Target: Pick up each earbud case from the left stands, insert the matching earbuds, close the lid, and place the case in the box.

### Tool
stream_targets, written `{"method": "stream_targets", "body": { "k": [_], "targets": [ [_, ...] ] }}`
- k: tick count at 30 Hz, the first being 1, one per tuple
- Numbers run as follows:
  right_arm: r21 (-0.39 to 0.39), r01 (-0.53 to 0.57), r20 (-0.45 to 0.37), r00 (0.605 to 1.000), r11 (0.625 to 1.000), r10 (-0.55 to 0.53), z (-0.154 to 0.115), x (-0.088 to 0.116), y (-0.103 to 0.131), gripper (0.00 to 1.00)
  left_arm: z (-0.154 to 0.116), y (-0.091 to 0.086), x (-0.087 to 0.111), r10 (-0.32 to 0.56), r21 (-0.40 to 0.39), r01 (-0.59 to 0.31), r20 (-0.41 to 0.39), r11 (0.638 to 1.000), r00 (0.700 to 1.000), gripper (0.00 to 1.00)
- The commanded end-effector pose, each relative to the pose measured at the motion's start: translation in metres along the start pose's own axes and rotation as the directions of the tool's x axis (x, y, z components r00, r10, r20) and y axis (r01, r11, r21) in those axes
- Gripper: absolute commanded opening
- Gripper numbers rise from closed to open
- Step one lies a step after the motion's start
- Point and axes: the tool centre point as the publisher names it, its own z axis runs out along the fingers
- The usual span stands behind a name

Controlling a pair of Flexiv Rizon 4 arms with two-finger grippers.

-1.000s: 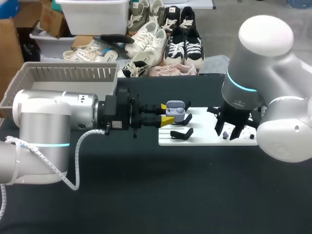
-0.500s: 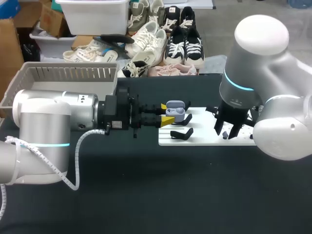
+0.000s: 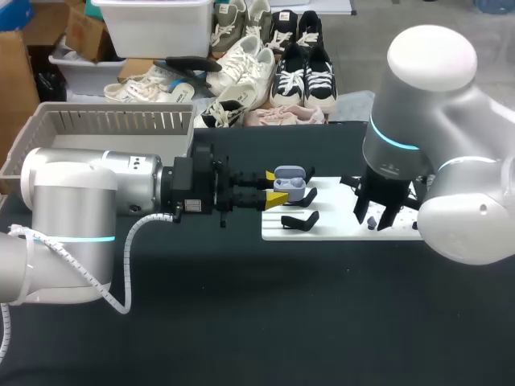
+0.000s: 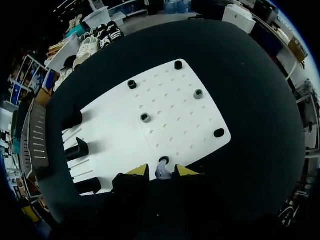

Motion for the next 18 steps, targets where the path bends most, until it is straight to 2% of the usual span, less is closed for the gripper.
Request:
{"method": "stream_targets", "body": {
  "k": [1, 6, 7, 8, 9, 18],
  "targets": [
    [0.005, -0.003, 0.001, 1.0, 1.0, 0.003, 0.0005, 0.0002, 0.0015, 0.3, -0.0002, -0.0005, 0.0003, 0.001, -0.002, -0.001, 0.001, 1.0, 1.0, 0.0],
    [0.006, -0.004, -0.003, 1.0, 1.0, 0.004, 0.0011, -0.0012, 0.0015, 0.27, -0.0002, -0.0005, 0.0003, 0.001, -0.002, -0.001, 0.001, 1.0, 1.0, 0.0],
    [0.007, -0.003, -0.003, 1.0, 1.0, 0.003, 0.0012, -0.0013, 0.0015, 0.22, -0.0002, -0.0005, 0.0003, 0.001, -0.002, -0.001, 0.001, 1.0, 1.0, 0.0],
    [0.008, -0.003, -0.003, 1.0, 1.0, 0.003, 0.0016, -0.0017, 0.0012, 0.08, -0.0002, -0.0005, 0.0003, 0.001, -0.002, -0.001, 0.001, 1.0, 1.0, 0.0],
    [0.008, -0.003, -0.004, 1.0, 1.0, 0.003, 0.002, -0.0021, 0.001, 0.0, -0.0002, -0.0005, 0.0003, 0.001, -0.002, -0.001, 0.001, 1.0, 1.0, 0.0],
    [0.009, -0.006, -0.013, 1.0, 1.0, 0.006, 0.0038, -0.0022, -0.0016, 0.0, -0.0002, -0.0005, 0.0003, 0.001, -0.002, -0.001, 0.001, 1.0, 1.0, 0.0]
  ]
}}
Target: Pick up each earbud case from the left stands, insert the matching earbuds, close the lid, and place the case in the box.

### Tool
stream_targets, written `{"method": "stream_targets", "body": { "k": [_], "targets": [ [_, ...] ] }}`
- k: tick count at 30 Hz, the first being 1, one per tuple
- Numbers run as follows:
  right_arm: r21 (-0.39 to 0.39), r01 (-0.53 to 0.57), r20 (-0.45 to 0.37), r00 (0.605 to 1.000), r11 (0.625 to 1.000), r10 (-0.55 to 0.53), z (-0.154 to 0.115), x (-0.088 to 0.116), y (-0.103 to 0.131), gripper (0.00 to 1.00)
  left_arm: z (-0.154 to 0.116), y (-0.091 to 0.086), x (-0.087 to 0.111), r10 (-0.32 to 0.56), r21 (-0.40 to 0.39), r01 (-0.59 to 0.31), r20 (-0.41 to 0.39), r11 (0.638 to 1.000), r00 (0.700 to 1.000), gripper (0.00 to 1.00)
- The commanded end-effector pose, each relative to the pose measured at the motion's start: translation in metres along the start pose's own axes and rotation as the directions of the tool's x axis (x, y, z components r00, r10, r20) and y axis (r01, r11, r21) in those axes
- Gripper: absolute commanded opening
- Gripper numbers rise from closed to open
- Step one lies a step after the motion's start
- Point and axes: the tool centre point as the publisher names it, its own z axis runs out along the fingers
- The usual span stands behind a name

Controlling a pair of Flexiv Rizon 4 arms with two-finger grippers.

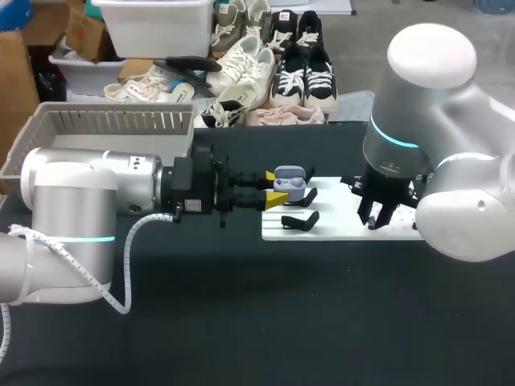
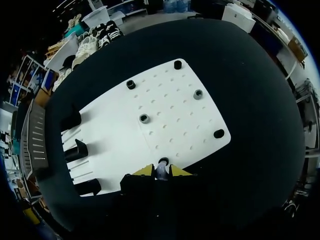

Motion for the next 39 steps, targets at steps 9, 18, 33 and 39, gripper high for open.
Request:
{"method": "stream_targets", "body": {
  "k": [9, 18, 33, 39],
  "targets": [
    [-0.007, -0.007, -0.003, 1.0, 1.0, 0.007, -0.003, -0.001, -0.004, 0.0, 0.0, -0.001, 0.0, 0.001, -0.002, -0.001, 0.001, 1.0, 1.0, 0.0],
    [-0.049, -0.011, 0.002, 1.0, 0.999, 0.011, -0.023, -0.002, -0.005, 0.0, 0.0, -0.001, 0.0, 0.001, -0.002, -0.001, 0.001, 1.0, 1.0, 0.0],
    [-0.142, 0.096, -0.022, 0.995, 0.985, -0.1, -0.083, 0.0, -0.004, 0.0, 0.0, -0.001, 0.0, 0.001, -0.002, -0.001, 0.001, 1.0, 1.0, 0.0],
    [-0.097, 0.295, -0.038, 0.953, 0.951, -0.299, -0.114, 0.004, 0.001, 0.0, 0.0, -0.001, 0.0, 0.001, -0.002, -0.001, 0.001, 1.0, 1.0, 0.0]
  ]
}}
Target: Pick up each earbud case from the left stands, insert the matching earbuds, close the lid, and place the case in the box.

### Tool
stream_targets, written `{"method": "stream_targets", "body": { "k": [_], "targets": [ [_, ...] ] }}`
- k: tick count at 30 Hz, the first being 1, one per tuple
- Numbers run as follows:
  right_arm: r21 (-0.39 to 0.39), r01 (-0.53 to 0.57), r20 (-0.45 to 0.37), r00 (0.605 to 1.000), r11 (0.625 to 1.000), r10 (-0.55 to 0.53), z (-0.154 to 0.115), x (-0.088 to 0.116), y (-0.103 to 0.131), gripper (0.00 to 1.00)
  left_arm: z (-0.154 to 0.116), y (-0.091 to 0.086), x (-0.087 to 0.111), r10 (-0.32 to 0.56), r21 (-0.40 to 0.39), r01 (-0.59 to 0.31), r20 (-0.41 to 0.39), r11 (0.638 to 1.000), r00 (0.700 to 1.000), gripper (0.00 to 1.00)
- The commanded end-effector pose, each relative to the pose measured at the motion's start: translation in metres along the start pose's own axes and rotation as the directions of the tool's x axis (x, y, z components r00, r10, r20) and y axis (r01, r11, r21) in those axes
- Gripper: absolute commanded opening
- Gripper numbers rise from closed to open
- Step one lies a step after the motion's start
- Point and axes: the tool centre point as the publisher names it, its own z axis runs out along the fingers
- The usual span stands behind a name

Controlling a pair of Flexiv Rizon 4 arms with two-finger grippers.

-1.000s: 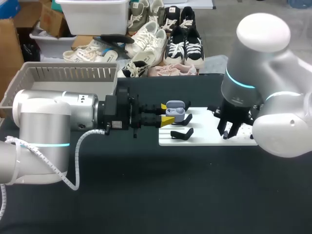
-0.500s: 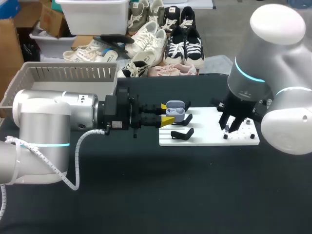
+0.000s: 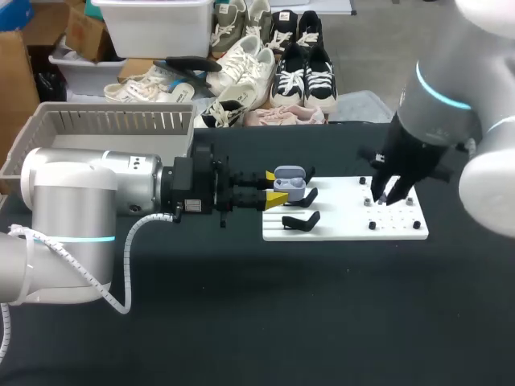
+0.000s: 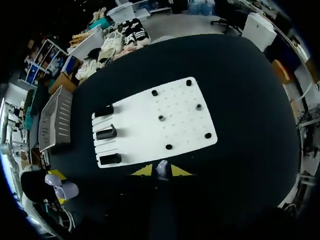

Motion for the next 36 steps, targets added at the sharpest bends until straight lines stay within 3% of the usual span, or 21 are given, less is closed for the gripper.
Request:
{"method": "stream_targets", "body": {
  "k": [1, 3, 8, 32, 36],
  "targets": [
    [0.042, 0.159, -0.056, 0.986, 0.986, -0.156, -0.03, 0.006, 0.01, 0.0, 0.0, -0.001, 0.0, 0.001, -0.003, -0.001, 0.001, 1.0, 1.0, 0.0],
    [0.061, 0.235, -0.05, 0.971, 0.97, -0.232, -0.033, 0.012, 0.013, 0.0, 0.0, -0.001, 0.0, 0.001, -0.003, -0.001, 0.001, 1.0, 1.0, 0.0],
    [0.079, 0.3, -0.027, 0.954, 0.951, -0.299, -0.038, 0.02, 0.017, 0.0, 0.0, -0.001, 0.0, 0.001, -0.003, -0.001, 0.001, 1.0, 1.0, 0.0],
    [0.076, 0.302, -0.023, 0.953, 0.95, -0.301, -0.04, 0.021, 0.018, 0.0, 0.0, -0.001, 0.0, 0.001, -0.003, -0.001, 0.001, 1.0, 1.0, 0.0],
    [0.103, 0.307, 0.005, 0.951, 0.946, -0.309, -0.05, 0.018, 0.03, 0.0, 0.0, -0.001, 0.0, 0.001, -0.003, -0.001, 0.001, 1.0, 1.0, 0.0]
  ]
}}
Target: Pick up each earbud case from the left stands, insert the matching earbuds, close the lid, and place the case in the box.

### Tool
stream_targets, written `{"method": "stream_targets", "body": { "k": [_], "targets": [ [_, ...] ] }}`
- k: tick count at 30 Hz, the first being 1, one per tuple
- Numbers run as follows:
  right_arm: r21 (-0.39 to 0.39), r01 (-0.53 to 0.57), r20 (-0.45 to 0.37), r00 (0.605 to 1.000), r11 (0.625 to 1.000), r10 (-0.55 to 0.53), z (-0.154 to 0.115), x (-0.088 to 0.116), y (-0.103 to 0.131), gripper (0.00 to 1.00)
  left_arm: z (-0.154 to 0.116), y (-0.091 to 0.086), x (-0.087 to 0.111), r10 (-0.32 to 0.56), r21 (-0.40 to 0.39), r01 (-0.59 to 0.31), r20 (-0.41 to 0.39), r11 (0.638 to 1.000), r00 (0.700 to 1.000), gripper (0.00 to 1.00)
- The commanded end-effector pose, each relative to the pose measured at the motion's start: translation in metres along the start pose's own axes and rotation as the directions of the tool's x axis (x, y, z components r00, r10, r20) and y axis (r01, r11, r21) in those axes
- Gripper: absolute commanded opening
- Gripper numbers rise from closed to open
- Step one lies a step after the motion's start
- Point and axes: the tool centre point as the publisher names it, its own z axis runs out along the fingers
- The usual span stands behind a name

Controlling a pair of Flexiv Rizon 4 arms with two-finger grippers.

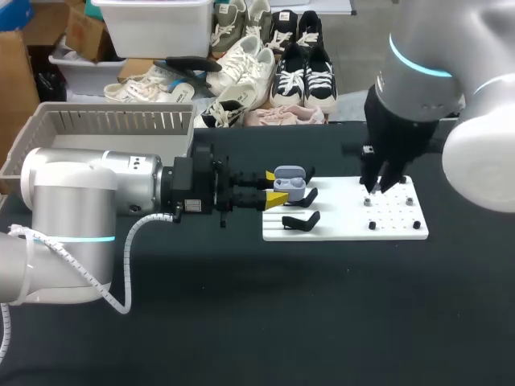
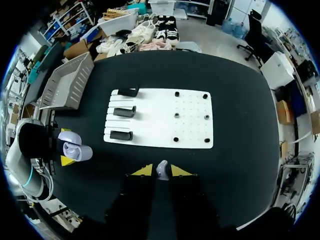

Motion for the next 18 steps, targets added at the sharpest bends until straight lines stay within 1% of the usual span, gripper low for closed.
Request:
{"method": "stream_targets", "body": {
  "k": [1, 2, 4, 7, 9, 12, 14, 18],
  "targets": [
    [0.041, 0.015, 0.026, 1.0, 0.999, -0.016, -0.011, 0.0, 0.011, 0.0, 0.0, -0.001, 0.0, 0.001, -0.002, -0.001, 0.002, 1.0, 1.0, 0.0],
    [0.051, 0.03, 0.04, 0.999, 0.998, -0.032, -0.016, 0.0, 0.014, 0.0, 0.0, -0.001, 0.0, 0.001, -0.002, -0.001, 0.002, 1.0, 1.0, 0.0],
    [0.068, 0.04, 0.04, 0.998, 0.997, -0.043, -0.02, 0.001, 0.018, 0.0, 0.0, -0.001, 0.0, 0.001, -0.002, -0.001, 0.002, 1.0, 1.0, 0.0],
    [0.068, 0.06, 0.044, 0.997, 0.996, -0.063, -0.026, 0.004, 0.026, 0.0, 0.0, -0.001, 0.0, 0.001, -0.002, -0.001, 0.002, 1.0, 1.0, 0.0],
    [0.062, 0.092, 0.055, 0.994, 0.994, -0.096, -0.032, 0.006, 0.034, 0.0, 0.0, -0.001, 0.0, 0.001, -0.002, -0.001, 0.002, 1.0, 1.0, 0.0],
    [0.04, 0.133, 0.066, 0.989, 0.99, -0.136, -0.043, 0.009, 0.044, 0.0, 0.0, -0.001, 0.0, 0.001, -0.002, -0.001, 0.002, 1.0, 1.0, 0.0],
    [0.009, 0.176, 0.079, 0.981, 0.984, -0.177, -0.055, 0.011, 0.052, 0.0, 0.0, -0.001, 0.0, 0.001, -0.002, -0.001, 0.002, 1.0, 1.0, 0.0],
    [-0.017, 0.248, 0.075, 0.966, 0.969, -0.246, -0.066, 0.01, 0.069, 0.0, 0.0, -0.001, 0.0, 0.001, -0.002, -0.001, 0.002, 1.0, 1.0, 0.0]
  ]
}}
